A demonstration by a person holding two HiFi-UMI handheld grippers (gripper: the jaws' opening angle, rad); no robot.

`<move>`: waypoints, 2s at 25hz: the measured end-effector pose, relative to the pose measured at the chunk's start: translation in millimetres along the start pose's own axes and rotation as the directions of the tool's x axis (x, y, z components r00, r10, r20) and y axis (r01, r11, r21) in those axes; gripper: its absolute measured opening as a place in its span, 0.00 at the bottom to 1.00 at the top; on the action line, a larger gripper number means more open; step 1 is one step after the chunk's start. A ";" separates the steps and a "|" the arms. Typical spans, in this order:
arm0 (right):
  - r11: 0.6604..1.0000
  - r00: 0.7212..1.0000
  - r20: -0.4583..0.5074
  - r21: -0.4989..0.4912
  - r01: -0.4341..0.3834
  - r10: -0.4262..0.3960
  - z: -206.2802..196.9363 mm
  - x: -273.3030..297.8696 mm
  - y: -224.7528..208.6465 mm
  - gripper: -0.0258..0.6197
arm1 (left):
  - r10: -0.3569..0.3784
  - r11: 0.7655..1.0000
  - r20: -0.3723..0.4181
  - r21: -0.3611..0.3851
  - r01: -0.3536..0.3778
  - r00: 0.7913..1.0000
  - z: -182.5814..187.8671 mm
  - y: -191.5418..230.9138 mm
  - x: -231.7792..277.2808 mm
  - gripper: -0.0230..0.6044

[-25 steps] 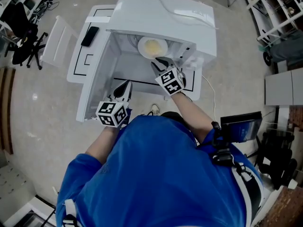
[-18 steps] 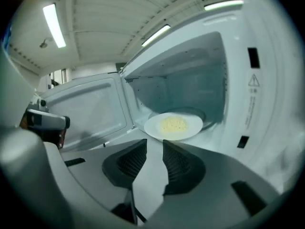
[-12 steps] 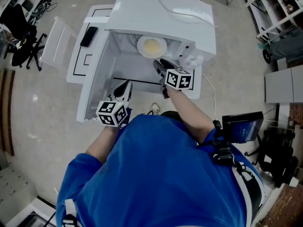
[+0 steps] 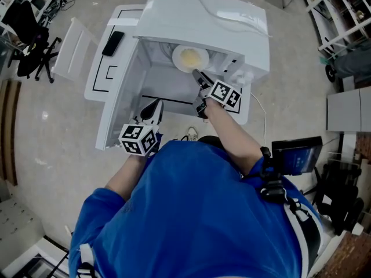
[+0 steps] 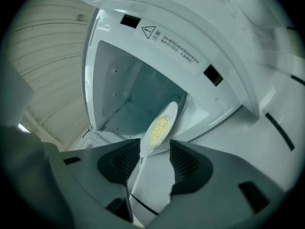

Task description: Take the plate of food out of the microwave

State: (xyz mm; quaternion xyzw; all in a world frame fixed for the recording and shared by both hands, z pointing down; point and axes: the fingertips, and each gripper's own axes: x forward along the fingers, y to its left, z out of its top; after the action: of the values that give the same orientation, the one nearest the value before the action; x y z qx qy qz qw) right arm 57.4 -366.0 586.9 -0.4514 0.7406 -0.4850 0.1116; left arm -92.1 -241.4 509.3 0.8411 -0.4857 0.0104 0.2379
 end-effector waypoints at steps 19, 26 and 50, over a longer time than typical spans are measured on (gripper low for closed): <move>0.920 0.994 0.104 0.386 -0.071 0.034 -0.4 29.7 -18.3 0.28 | 0.034 0.999 -0.014 0.003 -0.034 0.999 4.3 12.8 2.2 0.05; 0.894 0.992 0.124 0.439 -0.091 0.040 2.9 28.7 -21.5 0.11 | 0.034 0.999 -0.020 0.010 -0.034 0.999 5.4 13.3 1.7 0.05; 0.898 0.997 0.073 0.436 -0.066 0.038 -24.3 -22.9 -14.8 0.07 | -0.008 1.000 -0.001 0.006 0.008 1.000 0.5 -2.0 -16.5 0.05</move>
State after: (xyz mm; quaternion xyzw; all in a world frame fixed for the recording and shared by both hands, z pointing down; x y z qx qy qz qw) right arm 64.0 -335.0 605.1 -0.4096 0.6208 -0.6215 0.2462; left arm -99.2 -227.4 504.0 0.8437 -0.4823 0.0112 0.2355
